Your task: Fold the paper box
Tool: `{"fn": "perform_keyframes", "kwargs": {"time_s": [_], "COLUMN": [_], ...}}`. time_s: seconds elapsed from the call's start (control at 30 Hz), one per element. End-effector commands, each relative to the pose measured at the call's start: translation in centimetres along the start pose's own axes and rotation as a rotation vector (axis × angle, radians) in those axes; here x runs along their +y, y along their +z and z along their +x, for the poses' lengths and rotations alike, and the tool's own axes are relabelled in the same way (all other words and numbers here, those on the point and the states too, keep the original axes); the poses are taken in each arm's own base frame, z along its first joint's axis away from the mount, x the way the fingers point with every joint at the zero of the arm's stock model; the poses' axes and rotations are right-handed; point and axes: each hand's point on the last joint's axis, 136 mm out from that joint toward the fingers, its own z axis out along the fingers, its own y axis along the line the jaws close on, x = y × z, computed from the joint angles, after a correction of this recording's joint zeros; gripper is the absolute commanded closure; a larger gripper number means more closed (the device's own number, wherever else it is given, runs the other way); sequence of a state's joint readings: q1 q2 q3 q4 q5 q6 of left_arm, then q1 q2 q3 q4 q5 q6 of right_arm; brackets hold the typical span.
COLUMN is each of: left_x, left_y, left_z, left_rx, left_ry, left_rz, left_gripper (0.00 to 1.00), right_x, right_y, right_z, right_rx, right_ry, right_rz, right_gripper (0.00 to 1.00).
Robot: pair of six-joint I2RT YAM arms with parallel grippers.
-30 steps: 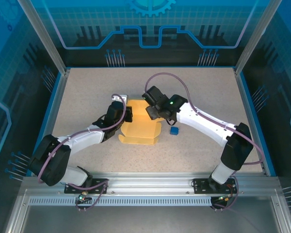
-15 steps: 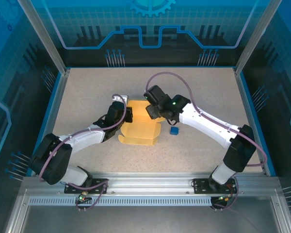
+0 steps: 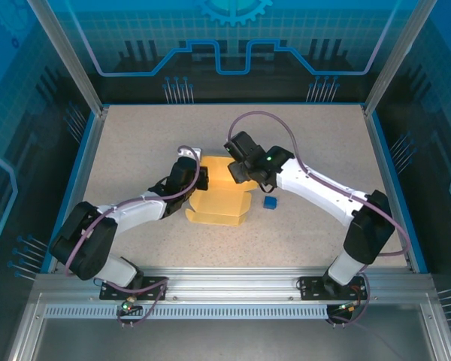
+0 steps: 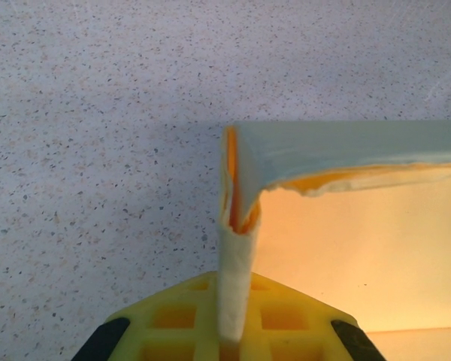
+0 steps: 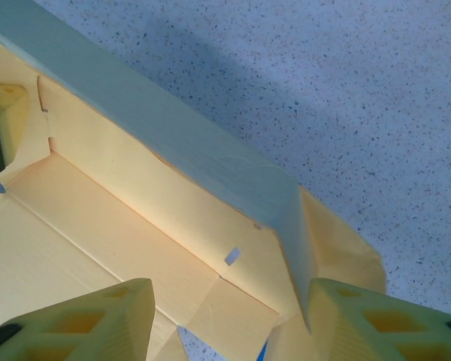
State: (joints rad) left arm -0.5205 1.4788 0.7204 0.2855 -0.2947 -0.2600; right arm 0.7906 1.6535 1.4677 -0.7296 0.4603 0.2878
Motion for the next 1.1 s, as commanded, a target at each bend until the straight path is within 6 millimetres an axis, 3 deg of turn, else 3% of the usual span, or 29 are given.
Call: {"fn": "perform_keyframes", "kwargs": {"time_s": [0.0,0.33,0.73,1.07], "left_x": [-1.5,-1.8,-2.4,-2.9], "left_y": [0.3,0.5,0.8,0.7], "left_z": [-1.7,-1.7,-1.7,-1.9], "left_rx": [-0.039,-0.039,-0.037,-0.042], "left_ry": [-0.006,0.000,0.009,0.016], "left_rz": [0.039,0.040,0.048,0.055], "left_gripper": [0.94,0.94,0.94,0.94], "right_x": [0.2,0.9,2.7,2.1], "right_y": [1.0,2.0,1.0,0.1], "right_z": [0.0,1.7,-0.9,-0.5], "right_rx": [0.012,0.044,-0.048,-0.077], "right_ry": [0.023,0.073,0.142,0.142], "right_rz": [-0.017,-0.040,-0.215,-0.249], "right_gripper": [0.44,0.46,0.47,0.47]}}
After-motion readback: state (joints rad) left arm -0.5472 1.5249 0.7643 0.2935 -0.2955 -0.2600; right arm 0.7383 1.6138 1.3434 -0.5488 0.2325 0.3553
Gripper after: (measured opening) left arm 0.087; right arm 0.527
